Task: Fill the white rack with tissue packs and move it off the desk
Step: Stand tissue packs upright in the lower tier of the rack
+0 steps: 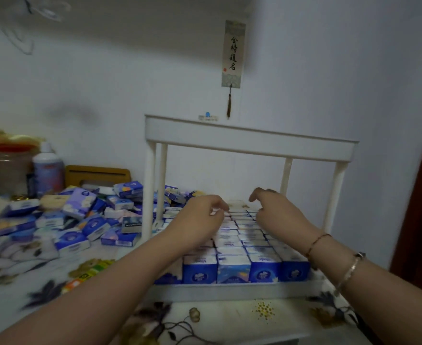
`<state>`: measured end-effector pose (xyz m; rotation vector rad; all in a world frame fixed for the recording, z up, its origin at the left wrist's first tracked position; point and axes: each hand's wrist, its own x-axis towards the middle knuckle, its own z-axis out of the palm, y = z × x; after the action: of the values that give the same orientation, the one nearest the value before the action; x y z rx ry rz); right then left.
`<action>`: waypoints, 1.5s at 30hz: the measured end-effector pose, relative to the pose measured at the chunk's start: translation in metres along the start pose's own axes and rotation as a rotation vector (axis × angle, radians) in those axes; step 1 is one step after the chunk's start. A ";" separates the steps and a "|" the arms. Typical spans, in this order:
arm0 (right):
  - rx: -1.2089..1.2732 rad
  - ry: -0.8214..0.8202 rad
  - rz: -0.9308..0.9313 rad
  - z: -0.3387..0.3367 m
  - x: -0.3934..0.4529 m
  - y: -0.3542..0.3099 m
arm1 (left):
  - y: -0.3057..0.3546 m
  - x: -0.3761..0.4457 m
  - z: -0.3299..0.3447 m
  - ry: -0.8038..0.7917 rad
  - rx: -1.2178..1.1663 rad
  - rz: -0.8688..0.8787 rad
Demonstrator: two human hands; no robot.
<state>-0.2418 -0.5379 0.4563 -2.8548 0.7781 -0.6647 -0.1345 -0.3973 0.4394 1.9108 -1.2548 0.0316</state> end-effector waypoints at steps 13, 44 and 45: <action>0.280 -0.039 -0.501 0.007 -0.058 -0.179 | -0.067 -0.128 -0.134 0.248 -0.269 -0.323; 0.274 -0.336 -0.359 0.200 0.028 -0.318 | -0.257 -0.174 -0.196 0.320 0.787 -0.423; 0.306 -0.356 -0.347 0.199 0.027 -0.317 | -0.258 -0.175 -0.195 0.319 0.797 -0.432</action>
<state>0.0121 -0.2800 0.3557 -2.7208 0.1178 -0.2586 0.0541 -0.1001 0.3321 2.6787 -0.6198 0.6667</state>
